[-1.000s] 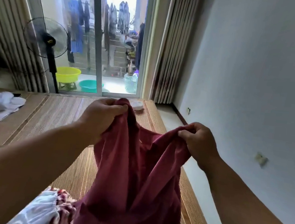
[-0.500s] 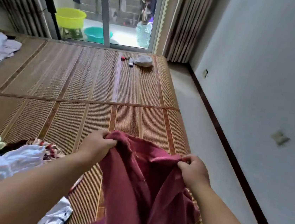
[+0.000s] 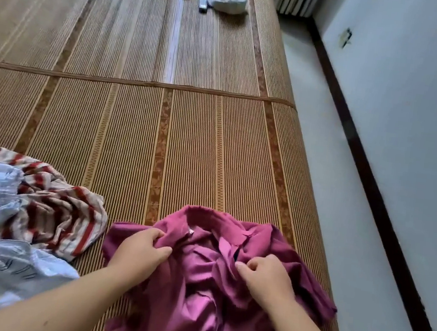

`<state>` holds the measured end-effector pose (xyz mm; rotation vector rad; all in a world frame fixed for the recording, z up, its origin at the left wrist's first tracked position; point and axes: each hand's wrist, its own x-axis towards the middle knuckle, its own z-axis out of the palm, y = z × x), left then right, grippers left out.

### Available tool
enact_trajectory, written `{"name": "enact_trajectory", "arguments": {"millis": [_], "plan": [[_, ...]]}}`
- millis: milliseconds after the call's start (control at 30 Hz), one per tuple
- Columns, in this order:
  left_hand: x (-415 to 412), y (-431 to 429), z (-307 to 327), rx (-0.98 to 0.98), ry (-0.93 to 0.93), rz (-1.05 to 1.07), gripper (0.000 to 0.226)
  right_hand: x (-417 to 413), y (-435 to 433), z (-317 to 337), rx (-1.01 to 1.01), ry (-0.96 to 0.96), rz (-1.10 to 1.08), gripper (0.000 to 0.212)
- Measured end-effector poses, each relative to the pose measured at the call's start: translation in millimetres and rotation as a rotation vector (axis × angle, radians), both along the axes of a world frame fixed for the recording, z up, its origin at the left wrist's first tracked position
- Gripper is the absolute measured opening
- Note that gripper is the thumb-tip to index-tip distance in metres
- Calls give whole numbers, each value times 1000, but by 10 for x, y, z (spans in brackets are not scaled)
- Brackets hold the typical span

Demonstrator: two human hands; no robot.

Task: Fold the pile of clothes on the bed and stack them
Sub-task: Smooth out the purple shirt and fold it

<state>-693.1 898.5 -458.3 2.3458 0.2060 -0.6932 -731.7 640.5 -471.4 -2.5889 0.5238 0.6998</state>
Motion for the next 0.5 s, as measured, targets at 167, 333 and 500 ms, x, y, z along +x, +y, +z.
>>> {"name": "enact_trajectory", "arguments": {"millis": [167,333,500], "plan": [[11,-106,-474,38,-170,13,16,548,65,-374,-1,-330,13,35],[-84,-256,-681,16,-247,31,13,1054,185,-628,60,90,-171,89],[-100,-384,-734,18,-242,105,9,1262,152,-654,-208,146,175,28]]}}
